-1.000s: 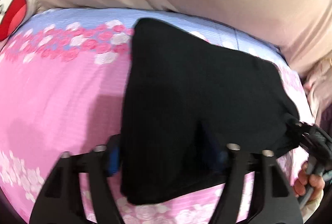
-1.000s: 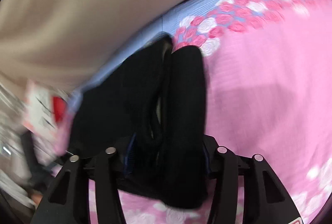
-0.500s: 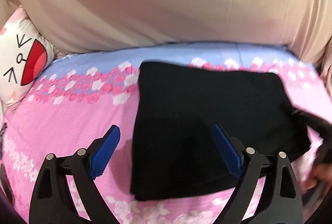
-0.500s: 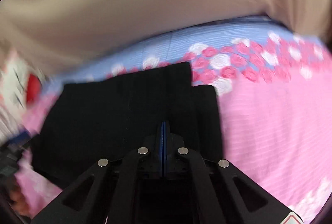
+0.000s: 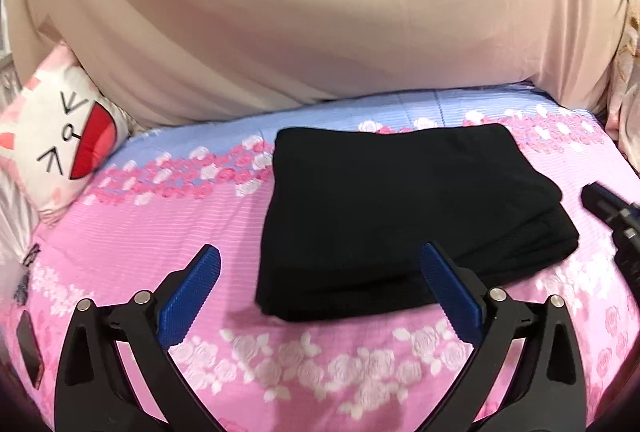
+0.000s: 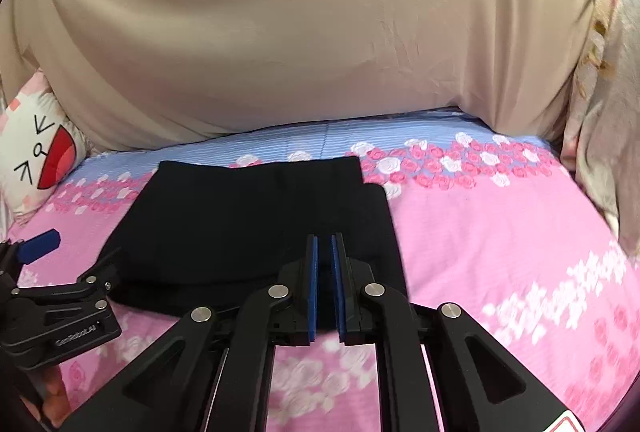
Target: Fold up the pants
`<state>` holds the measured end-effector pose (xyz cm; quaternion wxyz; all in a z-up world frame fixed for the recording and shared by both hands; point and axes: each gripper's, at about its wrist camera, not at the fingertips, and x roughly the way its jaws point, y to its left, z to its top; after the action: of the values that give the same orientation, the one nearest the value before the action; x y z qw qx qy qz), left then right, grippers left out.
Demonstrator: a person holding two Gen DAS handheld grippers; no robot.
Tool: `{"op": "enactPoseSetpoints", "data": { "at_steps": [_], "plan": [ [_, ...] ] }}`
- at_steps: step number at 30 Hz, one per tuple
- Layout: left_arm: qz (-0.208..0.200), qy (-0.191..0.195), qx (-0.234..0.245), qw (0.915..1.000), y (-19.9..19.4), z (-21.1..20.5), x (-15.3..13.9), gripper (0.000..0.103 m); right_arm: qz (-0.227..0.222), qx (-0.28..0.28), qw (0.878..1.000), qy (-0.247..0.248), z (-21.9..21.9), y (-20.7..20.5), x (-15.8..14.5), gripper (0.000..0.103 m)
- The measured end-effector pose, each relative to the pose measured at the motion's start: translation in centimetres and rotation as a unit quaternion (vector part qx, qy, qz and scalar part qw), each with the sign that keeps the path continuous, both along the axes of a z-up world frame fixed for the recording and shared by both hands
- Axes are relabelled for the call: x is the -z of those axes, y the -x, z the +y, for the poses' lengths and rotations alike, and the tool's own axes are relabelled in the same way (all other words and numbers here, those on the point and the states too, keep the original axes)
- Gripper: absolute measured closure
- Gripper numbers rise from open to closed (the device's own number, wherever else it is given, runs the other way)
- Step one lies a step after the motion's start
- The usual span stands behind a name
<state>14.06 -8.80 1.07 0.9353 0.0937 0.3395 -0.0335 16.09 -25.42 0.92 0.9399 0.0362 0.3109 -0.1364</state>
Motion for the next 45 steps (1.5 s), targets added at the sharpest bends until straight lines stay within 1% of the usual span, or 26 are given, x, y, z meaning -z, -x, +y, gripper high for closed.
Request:
{"op": "enactPoseSetpoints", "data": {
  "at_steps": [1,3,6,9,10,12,14,17,20,22,28,34,45],
  "plan": [
    [-0.005,-0.001,-0.002,1.0000,0.8,0.0,-0.2,0.005,-0.001,0.002,1.000,-0.001,0.2,0.4,0.2,0.078],
    [-0.006,-0.001,0.000,1.0000,1.7,0.0,-0.3,0.005,-0.012,0.005,1.000,-0.007,0.4,1.4,0.3,0.070],
    [-0.008,0.000,0.000,1.0000,3.1,0.0,0.0,0.005,-0.014,0.012,1.000,0.006,1.0,2.7,0.8,0.070],
    [-0.017,-0.004,-0.002,0.9999,4.5,0.0,0.4,0.005,-0.013,0.012,1.000,-0.004,0.9,3.9,1.1,0.069],
    [-0.018,-0.004,-0.002,0.9998,4.8,0.0,0.5,0.005,-0.013,0.012,1.000,-0.004,1.0,4.3,1.1,0.064],
    [-0.015,0.003,-0.005,0.9999,5.3,0.2,0.6,0.005,-0.012,0.012,1.000,0.001,1.2,5.0,1.2,0.058],
    [-0.013,0.017,-0.004,0.9998,5.8,0.5,0.5,0.005,-0.013,0.009,1.000,0.002,1.5,5.5,1.1,0.058],
    [-0.009,0.028,-0.005,0.9996,6.3,0.8,0.5,0.005,-0.011,0.005,1.000,0.006,2.0,5.9,1.3,0.058],
    [-0.018,0.034,-0.008,0.9992,7.0,1.1,0.4,0.005,-0.009,0.002,1.000,0.007,2.4,6.2,1.4,0.058],
    [-0.025,0.034,-0.010,0.9991,7.3,1.3,0.2,0.005,-0.007,-0.001,1.000,0.007,2.6,6.3,1.5,0.058],
    [-0.023,0.036,-0.002,0.9991,7.9,1.6,0.2,0.005,-0.006,-0.005,1.000,0.012,3.4,6.6,1.5,0.058],
    [-0.027,0.027,0.001,0.9993,8.4,1.6,0.3,0.005,-0.004,-0.004,1.000,0.016,3.8,6.9,1.4,0.058],
    [-0.019,0.031,0.004,0.9993,8.5,1.9,0.7,0.005,0.000,-0.005,1.000,0.024,4.4,6.9,1.3,0.057]
  ]
}}
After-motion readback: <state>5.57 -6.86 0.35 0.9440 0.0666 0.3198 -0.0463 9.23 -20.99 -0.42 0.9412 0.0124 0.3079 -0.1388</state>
